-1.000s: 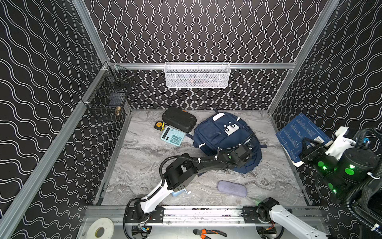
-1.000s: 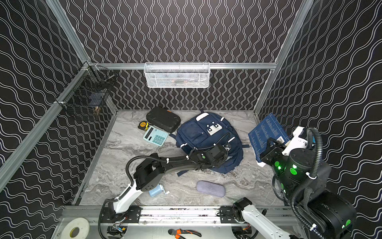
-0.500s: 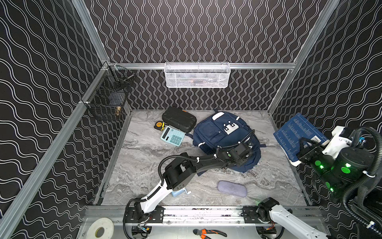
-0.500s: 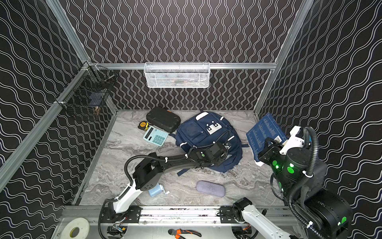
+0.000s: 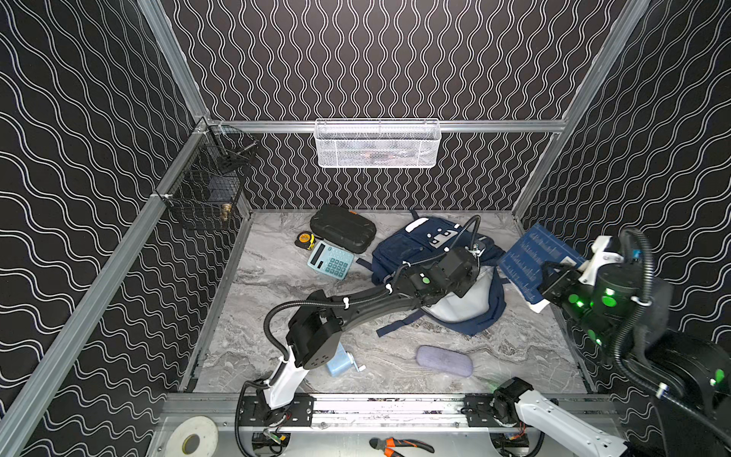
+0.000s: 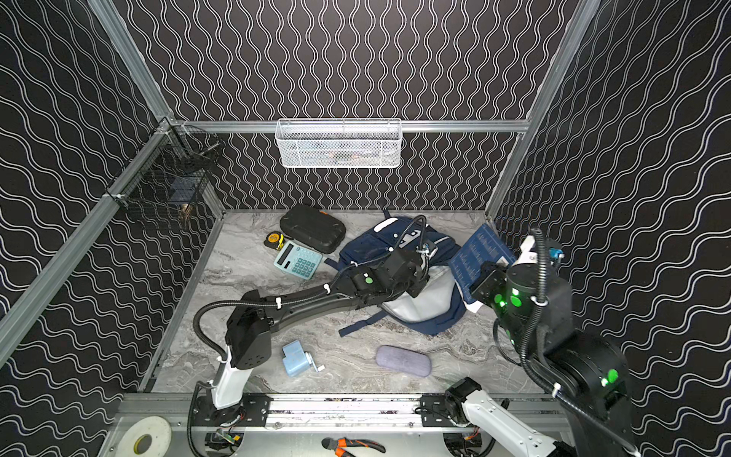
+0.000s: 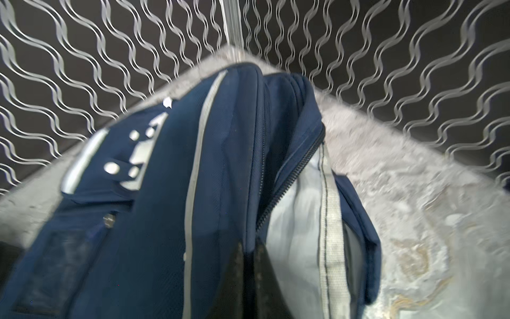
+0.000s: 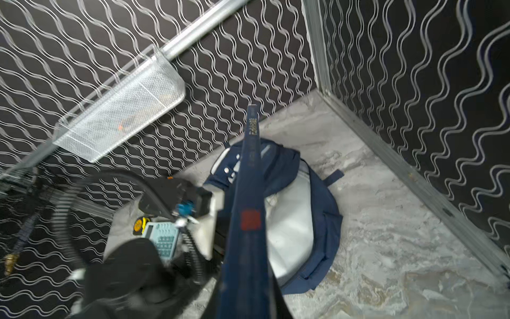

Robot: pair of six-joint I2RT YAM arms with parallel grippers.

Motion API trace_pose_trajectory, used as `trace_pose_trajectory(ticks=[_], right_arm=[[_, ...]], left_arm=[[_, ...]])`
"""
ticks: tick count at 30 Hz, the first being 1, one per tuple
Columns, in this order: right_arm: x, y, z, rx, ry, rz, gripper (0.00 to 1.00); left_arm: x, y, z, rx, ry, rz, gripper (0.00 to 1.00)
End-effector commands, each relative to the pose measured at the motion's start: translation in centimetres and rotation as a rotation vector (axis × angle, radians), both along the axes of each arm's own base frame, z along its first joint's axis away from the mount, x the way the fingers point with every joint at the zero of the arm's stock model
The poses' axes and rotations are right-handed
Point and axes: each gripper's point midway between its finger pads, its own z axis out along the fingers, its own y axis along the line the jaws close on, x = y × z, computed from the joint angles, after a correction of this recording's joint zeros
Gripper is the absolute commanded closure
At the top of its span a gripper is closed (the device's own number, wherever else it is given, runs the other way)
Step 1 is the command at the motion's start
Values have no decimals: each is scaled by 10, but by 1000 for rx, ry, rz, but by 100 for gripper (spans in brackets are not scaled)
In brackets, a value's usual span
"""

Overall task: Pack books, pencil case, and school supplies into a backpack
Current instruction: Open the student bag at the center of the table, then place the book in the student bag.

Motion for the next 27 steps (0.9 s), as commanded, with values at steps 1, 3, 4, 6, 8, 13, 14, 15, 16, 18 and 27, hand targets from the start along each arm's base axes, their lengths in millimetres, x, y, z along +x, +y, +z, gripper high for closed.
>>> trace_pose_trajectory(ticks=[1,3,4,6,8,13,14,15,16,18,27], right_arm=[[5,5,-3,95,-4,-26,100],[2,10,-19,121,44,-11,100],[0,11,-32,136,78,-16,100],[-5,13,-55,161,134,-23,100],[-8,14,-75,184,165,-31,100],[-2,20,-111,204,199,-41,100],[3,24,-113,212,190,-31,100],[8,29,-115,223,175,-14,100],[13,35,-114,235,157,6,100],[22,45,-110,258,140,41,100],[60,46,-164,405,189,25,100]], left_arm=[[10,4,55,-147,-67,43,100],[11,9,67,-171,-71,45,100],[11,11,74,-187,-72,45,100],[11,14,80,-206,-73,45,100],[12,17,83,-213,-72,48,100],[11,20,85,-249,-44,46,100],[10,19,86,-257,-40,41,100],[9,18,85,-260,-33,36,100],[8,18,86,-265,-27,32,100],[6,18,89,-278,-15,30,100],[0,26,94,-291,12,33,100]])
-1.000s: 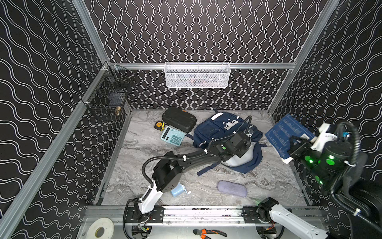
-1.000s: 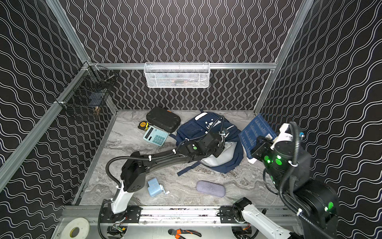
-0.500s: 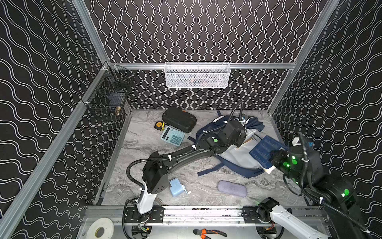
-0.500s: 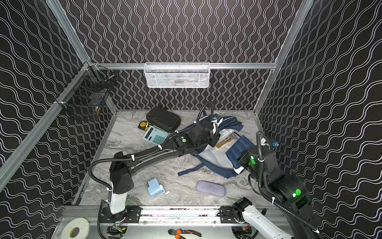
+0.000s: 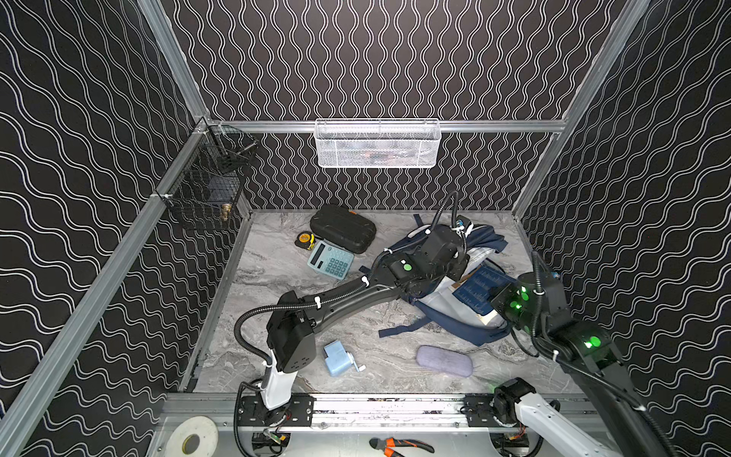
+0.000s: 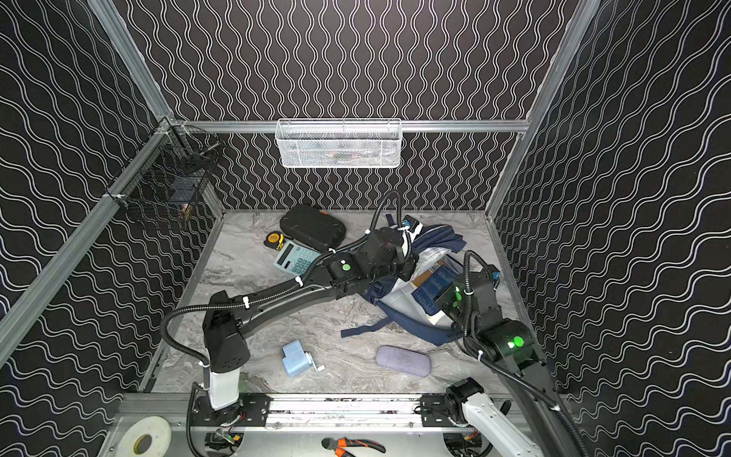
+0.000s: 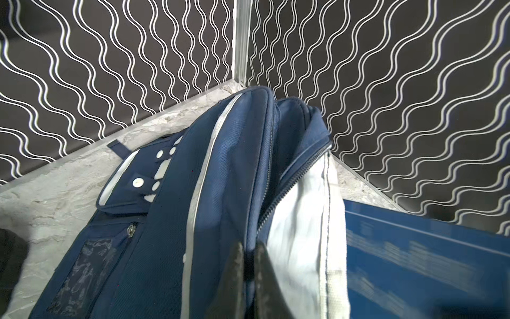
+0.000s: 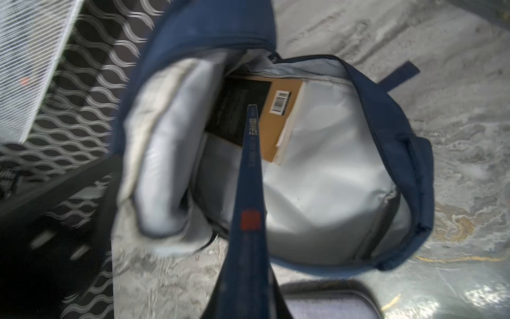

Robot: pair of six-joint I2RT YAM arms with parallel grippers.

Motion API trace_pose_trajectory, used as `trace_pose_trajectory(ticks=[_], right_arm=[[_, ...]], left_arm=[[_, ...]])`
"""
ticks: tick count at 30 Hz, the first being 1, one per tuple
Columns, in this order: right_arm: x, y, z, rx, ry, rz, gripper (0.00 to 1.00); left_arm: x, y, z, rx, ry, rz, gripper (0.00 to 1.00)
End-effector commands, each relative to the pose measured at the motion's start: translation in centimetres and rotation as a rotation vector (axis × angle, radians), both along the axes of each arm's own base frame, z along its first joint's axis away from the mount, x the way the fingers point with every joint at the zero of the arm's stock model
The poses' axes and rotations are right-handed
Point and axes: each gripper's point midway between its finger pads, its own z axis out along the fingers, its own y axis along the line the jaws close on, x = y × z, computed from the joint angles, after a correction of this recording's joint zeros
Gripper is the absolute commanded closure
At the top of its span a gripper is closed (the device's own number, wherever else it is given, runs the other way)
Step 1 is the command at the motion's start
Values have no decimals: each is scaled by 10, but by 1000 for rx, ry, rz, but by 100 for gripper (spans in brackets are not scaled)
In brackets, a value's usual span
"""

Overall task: Pack books, pencil case, and school supplies into a backpack
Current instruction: Place the book in the student bag.

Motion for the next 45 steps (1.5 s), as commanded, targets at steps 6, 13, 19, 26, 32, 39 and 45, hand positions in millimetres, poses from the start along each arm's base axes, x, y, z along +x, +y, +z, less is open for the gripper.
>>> trace_pose_trajectory(ticks=[6,13,19,26,32,39,45], right_arm=[[56,16,-19,285,-178,97,100],[84,23,-24,386,-234,176,100],[102,36,-42,467,-214,234,100],[124,55,-69,532,-173,294,100],[140,86,-92,542,-133,345,100],[148,108,-132,539,-18,369,85],[133,79,-142,380,139,305,34]], left_arm=[[0,2,42,-134,-39,-1,100],[1,4,38,-144,-13,-20,100],[5,5,36,-171,16,-26,100],[5,1,35,-181,30,-45,100],[6,1,31,-190,43,-40,100],[11,0,25,-189,57,-24,100],[17,5,12,-196,78,8,100]])
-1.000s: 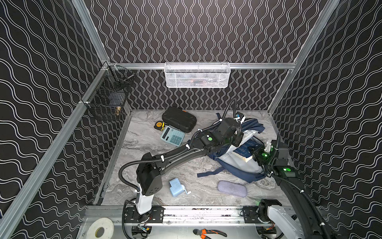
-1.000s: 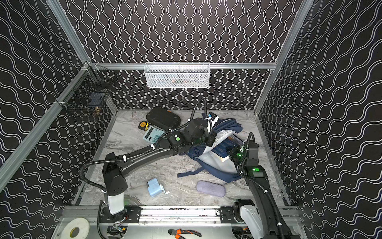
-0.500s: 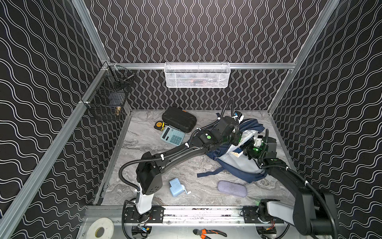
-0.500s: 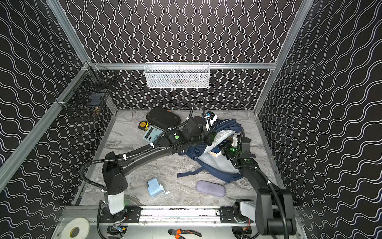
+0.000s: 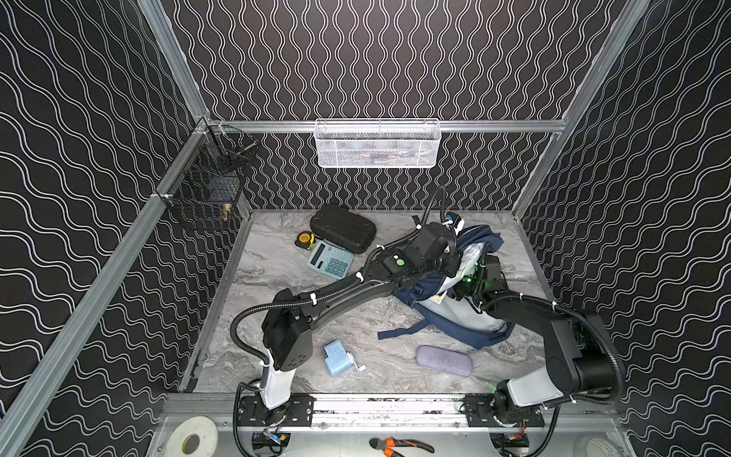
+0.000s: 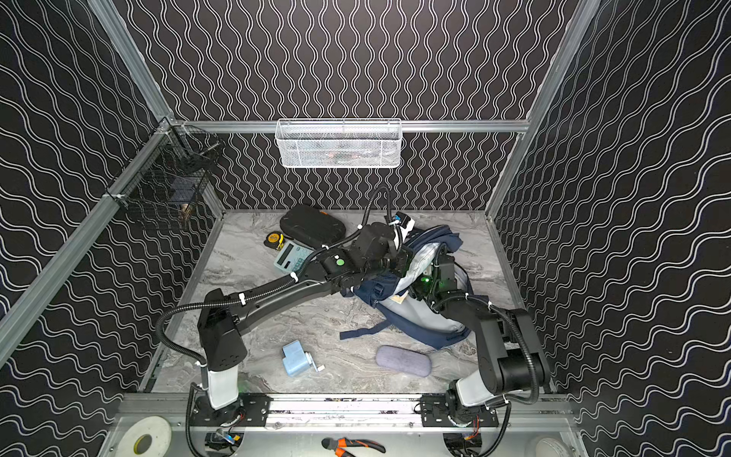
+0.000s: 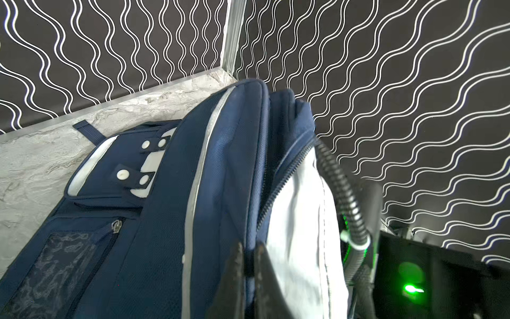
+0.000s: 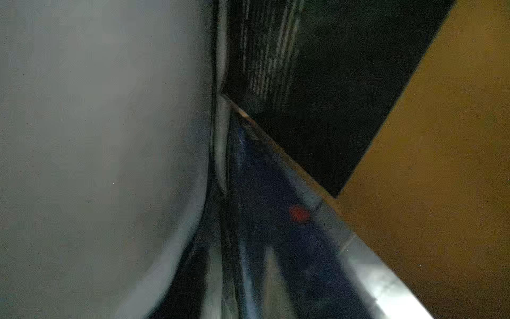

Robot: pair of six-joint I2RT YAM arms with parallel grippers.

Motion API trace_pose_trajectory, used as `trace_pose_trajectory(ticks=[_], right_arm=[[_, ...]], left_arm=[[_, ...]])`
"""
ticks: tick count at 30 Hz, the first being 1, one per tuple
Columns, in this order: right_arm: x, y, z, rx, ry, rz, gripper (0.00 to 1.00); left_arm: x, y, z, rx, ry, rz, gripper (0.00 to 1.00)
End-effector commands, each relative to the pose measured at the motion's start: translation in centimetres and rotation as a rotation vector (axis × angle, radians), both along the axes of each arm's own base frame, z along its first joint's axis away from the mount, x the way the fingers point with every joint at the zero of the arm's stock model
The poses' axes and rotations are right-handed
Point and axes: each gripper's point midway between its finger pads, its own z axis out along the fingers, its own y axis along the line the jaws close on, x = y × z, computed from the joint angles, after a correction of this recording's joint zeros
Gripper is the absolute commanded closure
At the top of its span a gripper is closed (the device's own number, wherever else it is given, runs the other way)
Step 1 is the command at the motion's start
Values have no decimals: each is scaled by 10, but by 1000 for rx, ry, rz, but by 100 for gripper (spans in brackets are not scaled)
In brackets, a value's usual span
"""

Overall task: Pack books, pencil case, and school supplies into a backpack
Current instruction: Place the book in the student bag, then close the student bag at the center of the table.

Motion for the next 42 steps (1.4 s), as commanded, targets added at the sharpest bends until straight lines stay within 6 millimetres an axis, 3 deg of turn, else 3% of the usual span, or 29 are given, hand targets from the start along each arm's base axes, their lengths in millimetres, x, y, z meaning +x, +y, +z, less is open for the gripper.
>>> trace_pose_trajectory(ticks=[1,4,10,15,22,26,29,30,32,33,34,36,38,42], right_arm=[[-15,-27,-5,-142,87,-31,30],[-33,-62,3,-224,145,-93,22],[-82,-116,9,-324,242,-191,19],[-118,-170,13,-435,313,-361,7],[-124,-202,-11,-479,382,-399,6],[-122,-195,-36,-387,431,-363,7],[-114,-183,-45,-302,412,-319,18],[-113,-179,-46,-274,406,-304,28],[-112,-176,-45,-247,394,-291,43],[-112,-176,-43,-244,384,-293,50],[-112,-177,-41,-247,374,-296,57],[-114,-178,-39,-260,372,-297,85],[-114,-177,-39,-255,376,-291,99],[-110,-174,-31,-228,365,-278,100]], left_arm=[[9,-3,18,-89,-38,32,100],[11,0,13,-80,-37,42,100],[15,3,10,-68,-36,51,100],[16,0,5,-57,-34,32,100],[11,-1,-13,-49,-4,10,100],[4,-8,-20,-63,11,-41,100],[-6,-19,-24,-67,24,-129,100],[-8,-20,-24,-62,23,-151,89],[-12,-20,-19,-57,5,-193,50],[-12,-16,-16,-45,-15,-196,38],[-12,-10,-14,-29,-39,-194,32],[-8,10,-11,15,-110,-170,26],[1,37,-7,39,-172,-126,23],[6,87,-37,186,-279,-94,24]])
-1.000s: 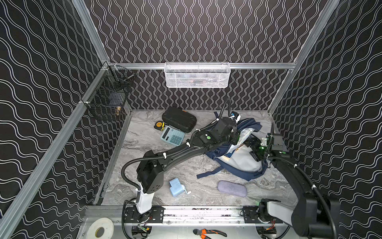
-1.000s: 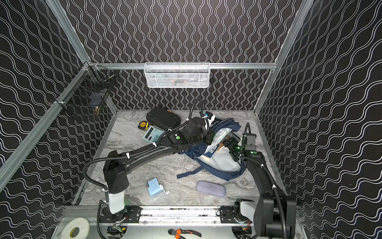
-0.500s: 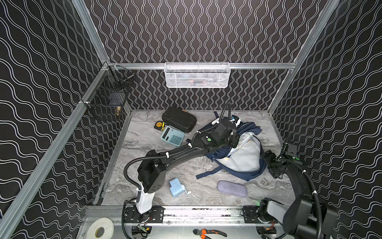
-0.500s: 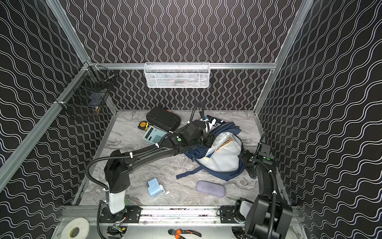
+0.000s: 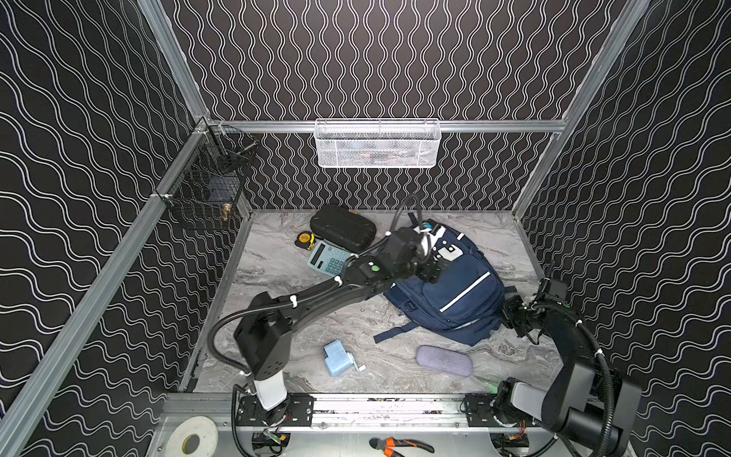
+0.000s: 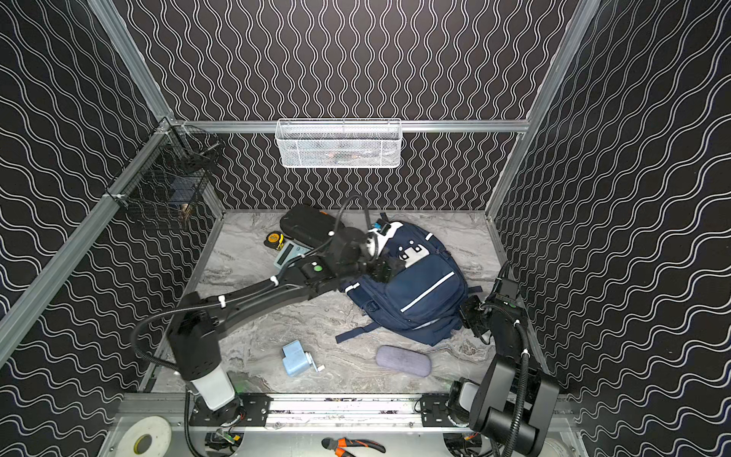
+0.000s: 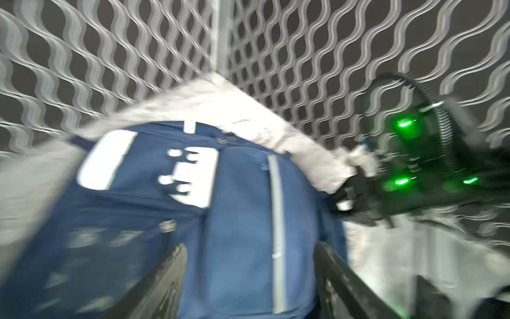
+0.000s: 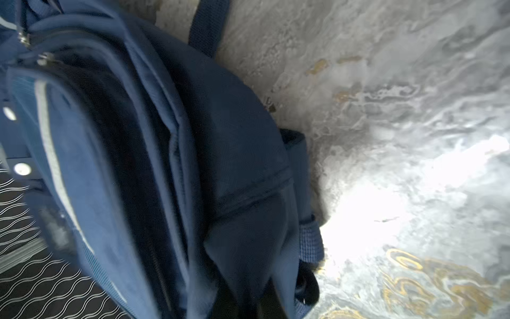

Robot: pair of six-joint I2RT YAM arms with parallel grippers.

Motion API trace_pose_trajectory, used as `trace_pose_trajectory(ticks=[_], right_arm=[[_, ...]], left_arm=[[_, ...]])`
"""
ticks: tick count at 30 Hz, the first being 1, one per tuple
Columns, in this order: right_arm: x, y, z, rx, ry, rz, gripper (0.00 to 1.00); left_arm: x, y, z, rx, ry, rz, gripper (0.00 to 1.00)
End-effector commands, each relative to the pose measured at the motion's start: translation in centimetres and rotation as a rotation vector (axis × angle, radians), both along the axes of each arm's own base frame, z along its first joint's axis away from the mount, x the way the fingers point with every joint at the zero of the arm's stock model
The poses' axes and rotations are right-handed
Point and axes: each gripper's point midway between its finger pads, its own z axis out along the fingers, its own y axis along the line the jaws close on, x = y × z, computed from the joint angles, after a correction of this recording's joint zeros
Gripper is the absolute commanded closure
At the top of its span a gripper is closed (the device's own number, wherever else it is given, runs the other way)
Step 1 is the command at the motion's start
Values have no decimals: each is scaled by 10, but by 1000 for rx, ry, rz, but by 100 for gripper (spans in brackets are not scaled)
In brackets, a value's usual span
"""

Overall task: Pack books, pencil case, and school supplies into a backpack
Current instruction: Close the student bag at the center of the table, then zip the student bag at the center of the table.

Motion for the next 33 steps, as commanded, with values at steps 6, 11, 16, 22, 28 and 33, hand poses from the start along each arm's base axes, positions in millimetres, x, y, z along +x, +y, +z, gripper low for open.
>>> trace_pose_trajectory(ticks=[6,11,16,22,28,33], right_arm=[[20,13,36,102,-69,50,100],[34,20,59,172,-107,82,100],[42,23,71,195,-126,109,100],[41,24,72,196,-130,115,100],[42,28,72,218,-137,122,100],[41,29,73,224,-140,126,100]], left_arm=[[-7,57,-86,419,-287,-120,29],[-26,65,-142,606,-385,-321,31],[-40,71,-156,593,-446,-445,30],[-42,81,-174,636,-484,-496,30],[-31,71,-164,630,-593,-453,30],[-22,61,-171,663,-608,-449,32]])
